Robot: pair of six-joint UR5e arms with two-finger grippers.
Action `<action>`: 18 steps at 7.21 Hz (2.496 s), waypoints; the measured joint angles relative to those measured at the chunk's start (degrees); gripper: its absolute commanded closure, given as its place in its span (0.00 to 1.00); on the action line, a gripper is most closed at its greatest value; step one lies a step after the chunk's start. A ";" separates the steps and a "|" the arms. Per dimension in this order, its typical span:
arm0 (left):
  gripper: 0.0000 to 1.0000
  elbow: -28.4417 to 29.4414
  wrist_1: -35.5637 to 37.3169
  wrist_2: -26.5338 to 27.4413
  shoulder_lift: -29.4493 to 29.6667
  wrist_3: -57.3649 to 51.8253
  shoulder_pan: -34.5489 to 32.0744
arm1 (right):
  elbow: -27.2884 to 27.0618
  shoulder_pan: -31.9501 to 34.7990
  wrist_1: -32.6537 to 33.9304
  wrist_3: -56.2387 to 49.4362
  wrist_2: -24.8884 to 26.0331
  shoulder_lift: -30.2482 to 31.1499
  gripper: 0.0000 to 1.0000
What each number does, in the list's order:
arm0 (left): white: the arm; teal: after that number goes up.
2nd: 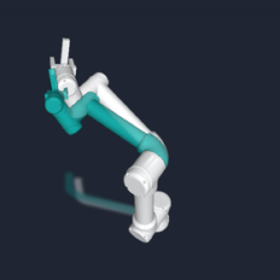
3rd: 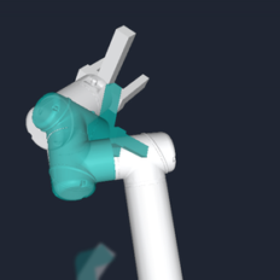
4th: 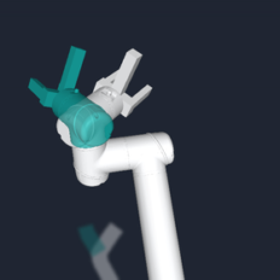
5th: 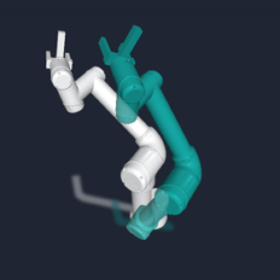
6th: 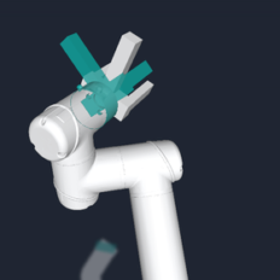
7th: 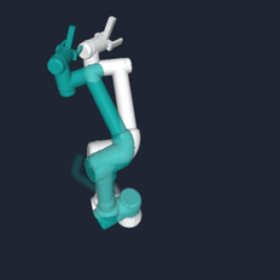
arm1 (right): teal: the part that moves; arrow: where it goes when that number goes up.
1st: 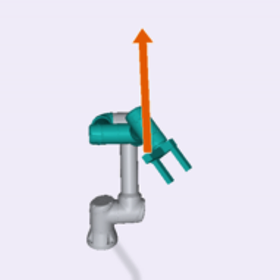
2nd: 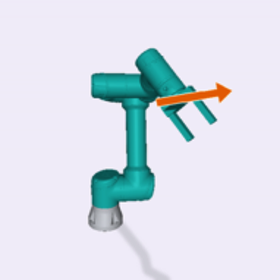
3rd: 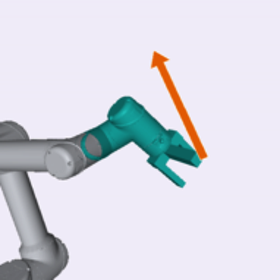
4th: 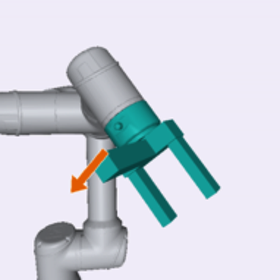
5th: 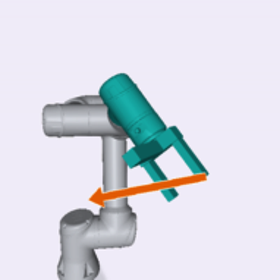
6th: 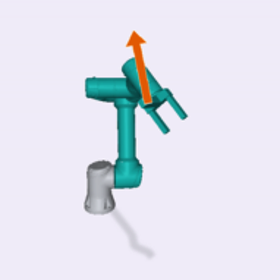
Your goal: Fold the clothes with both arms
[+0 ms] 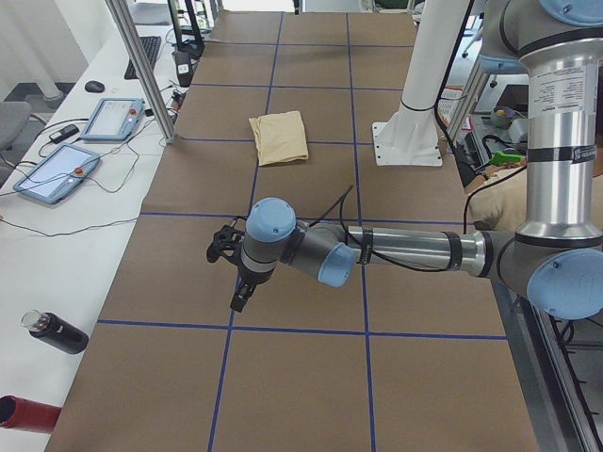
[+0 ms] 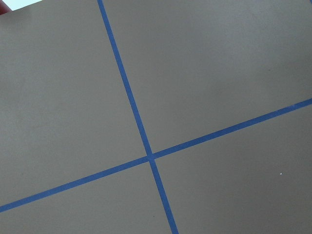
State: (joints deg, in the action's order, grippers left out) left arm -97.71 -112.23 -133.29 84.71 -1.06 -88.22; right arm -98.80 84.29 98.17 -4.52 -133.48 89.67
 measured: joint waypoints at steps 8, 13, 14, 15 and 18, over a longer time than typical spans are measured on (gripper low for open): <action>0.00 -0.98 -0.01 -0.40 -0.86 -0.09 -0.01 | 0.72 0.00 -0.12 0.03 0.06 0.42 0.00; 0.00 -1.55 -0.09 -0.48 -0.86 -0.09 -0.02 | 0.44 0.00 -0.11 0.05 -0.16 0.42 0.00; 0.00 -1.89 -0.09 -0.48 -0.86 -0.09 -0.02 | 0.43 0.00 -0.11 0.06 -0.23 0.42 0.00; 0.00 -2.05 -0.10 -0.48 -0.86 -0.09 -0.01 | 0.48 0.00 -0.12 0.10 -0.27 0.42 0.00; 0.00 -2.19 -0.10 -0.48 -0.85 -0.09 0.06 | 0.59 0.00 -0.14 0.11 -0.28 0.30 0.00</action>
State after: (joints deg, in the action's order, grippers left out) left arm -99.90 -112.32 -133.77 83.86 -1.14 -88.16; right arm -98.21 84.29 98.03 -4.42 -133.77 89.98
